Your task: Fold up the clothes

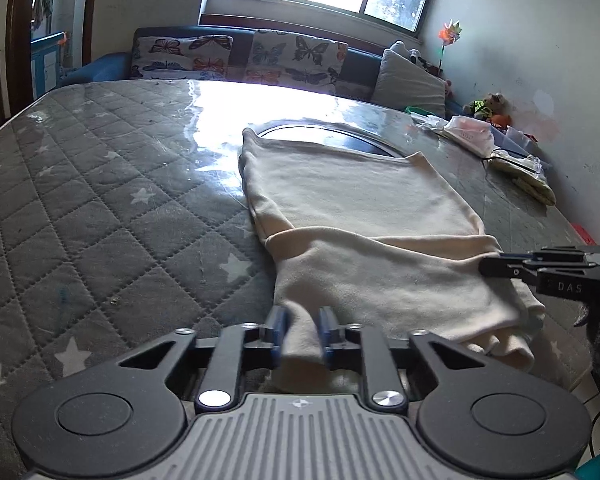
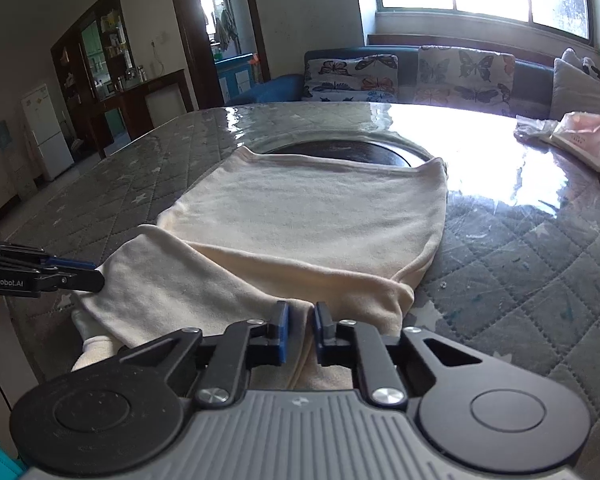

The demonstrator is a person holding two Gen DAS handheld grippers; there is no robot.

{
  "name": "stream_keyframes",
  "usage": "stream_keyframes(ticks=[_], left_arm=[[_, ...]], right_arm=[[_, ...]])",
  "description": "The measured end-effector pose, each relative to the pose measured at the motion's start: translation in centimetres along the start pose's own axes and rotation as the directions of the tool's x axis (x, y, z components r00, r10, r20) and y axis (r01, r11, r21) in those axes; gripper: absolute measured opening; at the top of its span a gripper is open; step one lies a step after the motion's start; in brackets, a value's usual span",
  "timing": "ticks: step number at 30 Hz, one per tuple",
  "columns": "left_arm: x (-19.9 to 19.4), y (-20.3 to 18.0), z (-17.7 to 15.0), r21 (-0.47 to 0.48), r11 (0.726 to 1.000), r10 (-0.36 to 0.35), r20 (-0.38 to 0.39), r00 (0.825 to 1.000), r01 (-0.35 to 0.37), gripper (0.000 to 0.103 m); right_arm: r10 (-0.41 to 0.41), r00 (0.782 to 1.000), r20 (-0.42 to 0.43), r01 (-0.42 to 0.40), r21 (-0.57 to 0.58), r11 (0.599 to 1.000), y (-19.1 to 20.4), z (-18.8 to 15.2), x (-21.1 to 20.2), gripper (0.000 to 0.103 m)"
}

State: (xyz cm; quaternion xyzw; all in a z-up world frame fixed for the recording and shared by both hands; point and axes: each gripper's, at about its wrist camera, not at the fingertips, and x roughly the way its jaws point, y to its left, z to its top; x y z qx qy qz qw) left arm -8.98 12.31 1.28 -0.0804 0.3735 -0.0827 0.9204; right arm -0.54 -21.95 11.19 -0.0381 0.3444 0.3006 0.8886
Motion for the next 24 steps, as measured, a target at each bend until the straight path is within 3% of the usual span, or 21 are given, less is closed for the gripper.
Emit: stream_keyframes(ticks=[7, 11, 13, 20, 24], left_arm=[[-0.6, 0.4, -0.4, -0.022, 1.0, 0.02, 0.022, 1.0, -0.019, 0.007], [-0.7, 0.6, -0.5, -0.022, 1.0, 0.011, 0.011, 1.0, -0.011, 0.012], [-0.7, 0.2, 0.3, -0.004, 1.0, 0.002, 0.025, 1.0, -0.002, 0.015], [-0.7, -1.2, 3.1, 0.061, 0.998, -0.033, 0.074, 0.997, 0.029, 0.015], [2.6, -2.0, 4.2, 0.068, 0.995, -0.072, 0.038, 0.997, 0.069, 0.015]], right_arm=[[-0.024, 0.994, 0.105, 0.036, -0.111, 0.993, 1.5, 2.1, -1.3, 0.009], [-0.044, 0.997, 0.069, 0.05, -0.098, 0.994, 1.1, 2.2, 0.2, 0.011], [-0.048, 0.998, 0.04, 0.052, -0.092, 0.994, 0.8, 1.8, 0.8, 0.017], [-0.057, 0.996, 0.072, 0.063, -0.087, 0.994, 0.3, 1.3, -0.2, 0.021], [-0.026, 0.997, 0.066, 0.033, -0.105, 0.994, 1.0, 1.1, -0.3, 0.021]])
